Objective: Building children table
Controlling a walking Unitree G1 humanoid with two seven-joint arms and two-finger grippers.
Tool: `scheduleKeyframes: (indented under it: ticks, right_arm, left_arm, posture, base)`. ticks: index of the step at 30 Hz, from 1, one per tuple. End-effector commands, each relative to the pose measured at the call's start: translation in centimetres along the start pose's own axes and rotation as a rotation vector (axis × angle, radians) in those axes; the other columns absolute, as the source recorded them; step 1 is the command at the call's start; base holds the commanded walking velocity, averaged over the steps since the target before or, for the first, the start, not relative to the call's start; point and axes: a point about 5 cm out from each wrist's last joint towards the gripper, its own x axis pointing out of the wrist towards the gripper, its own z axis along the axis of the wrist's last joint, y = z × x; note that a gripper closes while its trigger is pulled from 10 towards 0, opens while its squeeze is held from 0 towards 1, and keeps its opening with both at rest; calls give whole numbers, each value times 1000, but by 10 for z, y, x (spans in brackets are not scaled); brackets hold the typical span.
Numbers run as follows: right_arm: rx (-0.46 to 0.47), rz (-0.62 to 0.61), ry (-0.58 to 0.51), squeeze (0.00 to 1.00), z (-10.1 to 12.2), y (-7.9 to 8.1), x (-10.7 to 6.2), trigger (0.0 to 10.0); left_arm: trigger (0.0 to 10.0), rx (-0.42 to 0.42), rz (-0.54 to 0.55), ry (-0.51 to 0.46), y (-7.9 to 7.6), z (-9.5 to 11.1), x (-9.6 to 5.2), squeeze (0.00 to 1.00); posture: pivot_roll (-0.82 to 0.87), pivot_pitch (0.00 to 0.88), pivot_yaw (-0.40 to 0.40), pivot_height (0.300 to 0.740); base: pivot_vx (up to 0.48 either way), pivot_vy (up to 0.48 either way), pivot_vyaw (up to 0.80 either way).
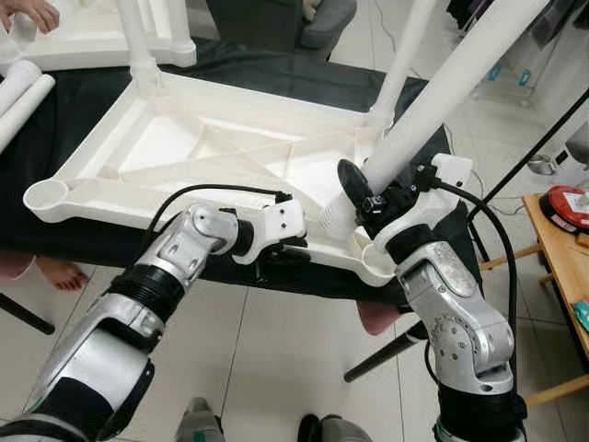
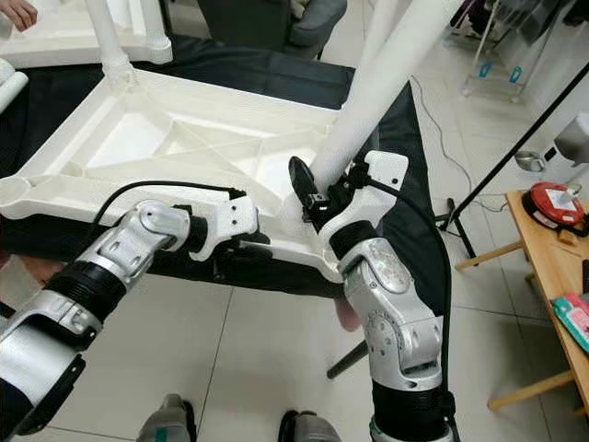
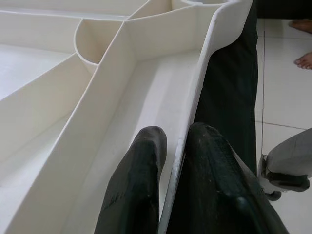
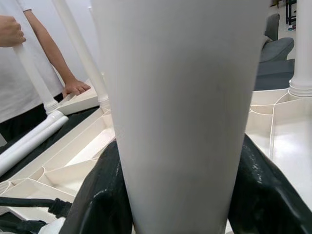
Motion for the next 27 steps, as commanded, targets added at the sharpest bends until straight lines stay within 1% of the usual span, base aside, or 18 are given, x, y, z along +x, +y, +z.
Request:
scheduleKeyframes:
  ticks: [1, 5, 6, 7, 8, 9, 10, 12, 13, 15, 16, 18, 19, 20, 21, 22, 23, 27]
  right_arm:
    - [-31, -14, 0, 0, 0, -4, -3, 10000]
    - [-81, -36, 19, 0, -2, -10, -5, 10000]
    - [-110, -53, 31, 0, -4, -14, -7, 10000]
    - [-110, -53, 31, 0, -4, -14, -7, 10000]
    - [-127, -69, 38, 0, -5, -18, -9, 10000]
    - [-127, -69, 38, 0, -5, -18, -9, 10000]
    - [-153, -90, 47, 0, -6, -23, -12, 10000]
    - [-180, -124, 63, 0, -8, -31, -18, 10000]
    - [-180, -124, 63, 0, -8, -31, -18, 10000]
    - [-220, -189, 82, 0, -11, -45, -29, 10000]
    - [-220, -189, 82, 0, -11, -45, -29, 10000]
    - [-242, -225, 78, 0, -9, -53, -32, 10000]
    - [-242, -225, 78, 0, -9, -53, -32, 10000]
    - [-249, -231, 71, 0, -7, -55, -31, 10000]
    - [-249, -231, 71, 0, -7, -55, -31, 10000]
    - [-252, -232, 64, 0, -6, -55, -29, 10000]
    - [-253, -231, 58, 0, -6, -55, -28, 10000]
    - [-254, -229, 55, 0, -6, -55, -27, 10000]
  left_arm:
    - [0, -15, 374, -86, 22, 15, 3, 0]
    - [0, -19, 407, -114, 24, 23, 12, 0]
    - [6745, -13, 421, -108, 25, 24, 14, 0]
    - [6745, -13, 421, -108, 25, 24, 14, 0]
    - [10000, 3, 420, -97, 25, 24, 17, 0]
    - [10000, 3, 420, -97, 25, 24, 17, 0]
    - [10000, 32, 404, -85, 22, 22, 19, 0]
    - [10000, 40, 375, -75, 18, 19, 21, 0]
    - [10000, 40, 375, -75, 18, 19, 21, 0]
    - [10000, -29, 357, -61, 14, 14, 27, 0]
    - [10000, -29, 357, -61, 14, 14, 27, 0]
    - [10000, -136, 386, -80, 14, 16, 36, 0]
    - [10000, -136, 386, -80, 14, 16, 36, 0]
    - [8196, -212, 406, -113, 15, 21, 40, 0]
    - [8196, -212, 406, -113, 15, 21, 40, 0]
    - [2353, -253, 420, -128, 16, 25, 44, 0]
    - [0, -258, 420, -126, 15, 27, 48, 0]
    - [0, -252, 418, -120, 14, 28, 50, 0]
  posture:
    - [137, 146, -58, 740]
    - [137, 146, -58, 740]
    - [128, 142, -56, 740]
    - [128, 142, -56, 740]
    - [128, 142, -56, 740]
    - [128, 142, -56, 740]
    - [119, 143, -53, 740]
    - [116, 144, -51, 740]
    - [116, 144, -51, 740]
    - [115, 144, -46, 740]
    - [115, 144, -46, 740]
    - [105, 139, -35, 740]
    - [105, 139, -35, 740]
    - [105, 139, -35, 740]
    - [105, 139, -35, 740]
    - [105, 139, -35, 740]
    - [104, 133, -28, 740]
    - [104, 133, -28, 740]
  base:
    - [0, 0, 0]
    - [0, 0, 0]
    - [0, 0, 0]
    - [0, 0, 0]
    - [0, 0, 0]
    - [0, 0, 0]
    - [0, 0, 0]
    - [0, 0, 0]
    - [0, 0, 0]
    - [0, 0, 0]
    - [0, 0, 0]
    - [0, 0, 0]
    - [0, 0, 0]
    - [0, 0, 0]
    - [0, 0, 0]
    - [0, 0, 0]
    - [0, 0, 0]
    - [0, 0, 0]
